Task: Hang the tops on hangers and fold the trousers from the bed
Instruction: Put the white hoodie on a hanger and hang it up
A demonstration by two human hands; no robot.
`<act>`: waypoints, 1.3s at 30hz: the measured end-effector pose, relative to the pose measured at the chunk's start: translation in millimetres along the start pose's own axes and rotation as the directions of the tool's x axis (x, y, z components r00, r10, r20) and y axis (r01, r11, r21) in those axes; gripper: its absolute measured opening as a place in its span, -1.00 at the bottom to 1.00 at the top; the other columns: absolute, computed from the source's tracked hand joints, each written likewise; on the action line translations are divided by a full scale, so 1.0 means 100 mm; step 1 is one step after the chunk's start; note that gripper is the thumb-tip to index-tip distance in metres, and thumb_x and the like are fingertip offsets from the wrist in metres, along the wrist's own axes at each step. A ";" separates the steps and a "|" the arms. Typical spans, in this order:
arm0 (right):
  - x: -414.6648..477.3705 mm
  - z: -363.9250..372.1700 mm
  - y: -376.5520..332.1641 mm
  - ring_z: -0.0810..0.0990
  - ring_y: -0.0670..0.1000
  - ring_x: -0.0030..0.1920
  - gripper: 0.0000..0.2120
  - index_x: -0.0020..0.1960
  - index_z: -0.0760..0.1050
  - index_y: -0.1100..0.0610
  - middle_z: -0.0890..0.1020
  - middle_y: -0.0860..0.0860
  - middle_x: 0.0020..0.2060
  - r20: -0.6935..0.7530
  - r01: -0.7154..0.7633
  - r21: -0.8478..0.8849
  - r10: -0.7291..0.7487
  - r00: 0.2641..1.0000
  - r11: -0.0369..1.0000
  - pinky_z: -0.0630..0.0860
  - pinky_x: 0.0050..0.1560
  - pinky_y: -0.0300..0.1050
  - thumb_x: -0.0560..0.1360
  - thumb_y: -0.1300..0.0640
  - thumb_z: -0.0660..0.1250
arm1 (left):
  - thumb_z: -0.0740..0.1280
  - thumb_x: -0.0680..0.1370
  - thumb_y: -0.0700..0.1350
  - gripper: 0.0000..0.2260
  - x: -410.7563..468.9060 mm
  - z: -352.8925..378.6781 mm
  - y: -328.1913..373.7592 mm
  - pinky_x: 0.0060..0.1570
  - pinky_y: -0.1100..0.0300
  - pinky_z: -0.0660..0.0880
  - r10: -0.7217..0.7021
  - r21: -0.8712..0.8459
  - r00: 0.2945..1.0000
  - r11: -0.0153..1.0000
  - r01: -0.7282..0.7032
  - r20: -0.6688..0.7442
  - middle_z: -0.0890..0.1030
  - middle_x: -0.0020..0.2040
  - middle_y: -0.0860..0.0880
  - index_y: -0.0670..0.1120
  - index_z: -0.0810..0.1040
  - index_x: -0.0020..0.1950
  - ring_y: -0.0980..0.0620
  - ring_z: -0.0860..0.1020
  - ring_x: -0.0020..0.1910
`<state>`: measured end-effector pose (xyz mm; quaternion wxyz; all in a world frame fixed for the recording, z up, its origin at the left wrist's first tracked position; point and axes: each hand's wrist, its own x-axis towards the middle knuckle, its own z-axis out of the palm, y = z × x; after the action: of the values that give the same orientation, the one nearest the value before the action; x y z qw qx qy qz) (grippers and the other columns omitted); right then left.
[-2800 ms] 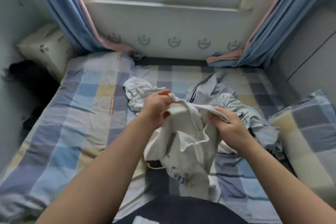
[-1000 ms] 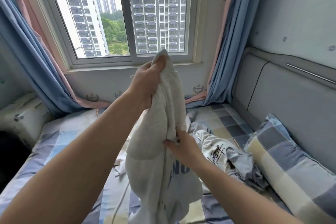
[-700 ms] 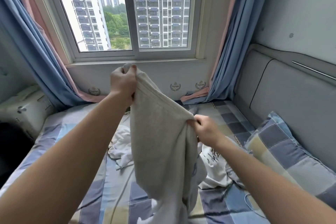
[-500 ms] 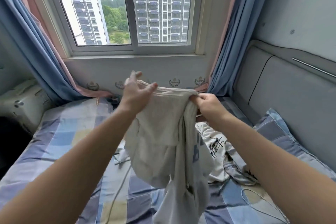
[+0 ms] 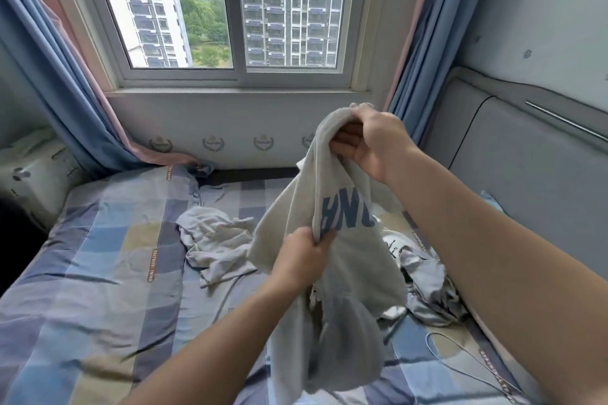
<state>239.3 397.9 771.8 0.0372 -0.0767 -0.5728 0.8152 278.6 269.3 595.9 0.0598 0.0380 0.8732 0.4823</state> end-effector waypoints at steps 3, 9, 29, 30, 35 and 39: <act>-0.09 -0.16 0.20 0.65 0.08 0.04 -0.85 0.17 0.52 0.17 0.66 0.08 0.02 0.025 0.053 -0.234 -0.049 0.998 0.971 0.62 -0.09 -0.03 0.66 0.17 0.24 | 0.34 0.62 0.04 -0.72 0.15 -0.15 0.06 -0.26 -0.12 0.59 -0.055 -0.302 0.997 0.953 0.037 -0.053 0.64 -0.28 -0.14 -0.15 0.63 -0.14 -0.10 0.61 -0.28; -0.79 -0.64 1.42 0.49 -0.16 0.23 -0.33 0.38 0.33 0.00 0.48 -0.07 0.25 0.136 0.061 -0.609 0.028 0.990 0.791 0.46 0.18 -0.28 0.40 -0.11 0.55 | 0.28 0.65 -0.15 -0.87 0.34 -0.41 0.12 -0.45 0.11 0.57 -0.391 -0.740 0.920 0.611 0.280 0.025 0.56 -0.20 -0.18 -0.15 0.54 -0.05 -0.08 0.61 -0.28; -0.10 -1.39 2.02 0.61 0.21 0.07 -0.67 0.00 0.66 0.17 0.70 0.18 -0.03 -0.117 -0.091 -0.895 -0.034 0.992 0.437 0.54 0.06 0.04 0.44 0.42 0.19 | 0.16 0.70 -0.19 -0.84 0.06 -0.73 -0.44 -0.50 0.14 0.59 -0.537 -0.790 0.834 0.453 0.414 0.129 0.62 -0.17 -0.17 -0.19 0.50 0.02 -0.07 0.64 -0.30; -0.03 -1.36 1.83 0.61 0.19 0.09 -0.66 0.03 0.67 0.18 0.70 0.16 0.00 -0.047 -0.006 -0.907 -0.087 0.995 0.420 0.53 0.10 0.04 0.44 0.42 0.20 | 0.17 0.69 -0.20 -0.85 0.03 -0.71 -0.56 -0.55 0.16 0.55 -0.560 -0.713 0.813 0.506 0.486 0.157 0.58 -0.18 -0.17 -0.19 0.50 0.01 -0.07 0.59 -0.31; 0.16 -1.01 1.07 0.57 0.14 0.10 -0.76 0.11 0.68 0.22 0.66 0.14 0.01 0.388 0.420 -0.876 -0.168 0.906 0.238 0.45 0.21 -0.07 0.51 0.36 0.32 | 0.47 0.54 0.03 -0.57 -0.12 -0.46 -0.89 0.14 0.04 0.54 -0.402 0.095 0.905 0.915 0.392 0.139 0.56 0.20 -0.18 -0.19 0.50 0.28 -0.10 0.55 0.12; 0.09 -0.57 0.82 0.64 0.04 -0.04 -0.76 0.07 0.70 0.19 0.69 0.02 -0.10 0.582 0.568 -0.785 -0.021 0.813 0.248 0.52 0.07 -0.17 0.47 0.35 0.36 | 0.60 0.33 0.19 -0.06 -0.07 -0.19 -0.51 0.47 -0.06 0.32 0.067 0.004 0.990 0.998 -0.068 0.125 0.34 0.52 -0.08 -0.03 0.23 0.58 -0.09 0.32 0.50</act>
<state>242.1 424.1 674.7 0.0077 0.2244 -0.9295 0.2927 282.6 225.4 563.2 0.0978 0.0979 0.8679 0.4771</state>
